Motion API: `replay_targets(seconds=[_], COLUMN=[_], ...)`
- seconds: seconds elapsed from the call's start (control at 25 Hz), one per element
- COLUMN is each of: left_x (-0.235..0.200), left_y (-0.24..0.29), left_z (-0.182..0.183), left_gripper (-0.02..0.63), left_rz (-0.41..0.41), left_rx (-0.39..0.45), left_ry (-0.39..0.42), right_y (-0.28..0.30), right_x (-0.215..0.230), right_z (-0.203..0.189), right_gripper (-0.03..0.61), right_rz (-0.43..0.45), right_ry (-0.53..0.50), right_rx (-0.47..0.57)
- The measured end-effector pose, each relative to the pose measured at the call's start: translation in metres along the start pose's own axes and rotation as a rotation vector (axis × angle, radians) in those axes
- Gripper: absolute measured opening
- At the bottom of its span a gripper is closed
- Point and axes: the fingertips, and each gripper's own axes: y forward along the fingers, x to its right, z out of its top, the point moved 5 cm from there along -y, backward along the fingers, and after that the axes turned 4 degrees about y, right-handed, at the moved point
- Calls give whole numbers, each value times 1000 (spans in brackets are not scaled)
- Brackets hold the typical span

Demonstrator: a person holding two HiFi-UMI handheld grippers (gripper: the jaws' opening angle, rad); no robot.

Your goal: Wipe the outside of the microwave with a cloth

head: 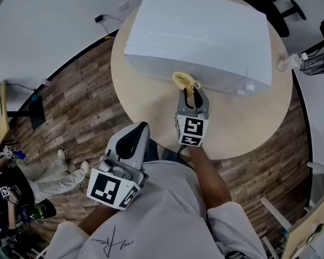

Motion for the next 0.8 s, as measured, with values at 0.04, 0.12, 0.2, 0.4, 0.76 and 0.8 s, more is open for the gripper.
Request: replay_targets(seconds=[0.04, 0.12, 0.2, 0.4, 0.76, 0.8], left_x=[2, 5, 7, 12, 18, 19], left_y=[1, 2, 3, 4, 6, 6], left_z=[0, 0, -1, -3, -7, -7], left_gripper=[-8, -8, -8, -8, -8, -8], left_rz=[-4, -12, -19, -33, -54, -57], left_rx=[-1, -3, -9, -12, -30, -32], left_ry=[1, 3, 5, 11, 15, 15], right_y=[-2, -6, -10, -20, -38, -40], right_x=[4, 12, 20, 41, 80, 84], right_z=[0, 0, 0, -1, -2, -2], right_gripper=[123, 123, 123, 123, 123, 123], right_rz=[-5, -15, -25, -58, -132, -143], right_ry=[-2, -7, -15, -28, -35, -33], right_rx=[0, 0, -2, -3, -3, -2])
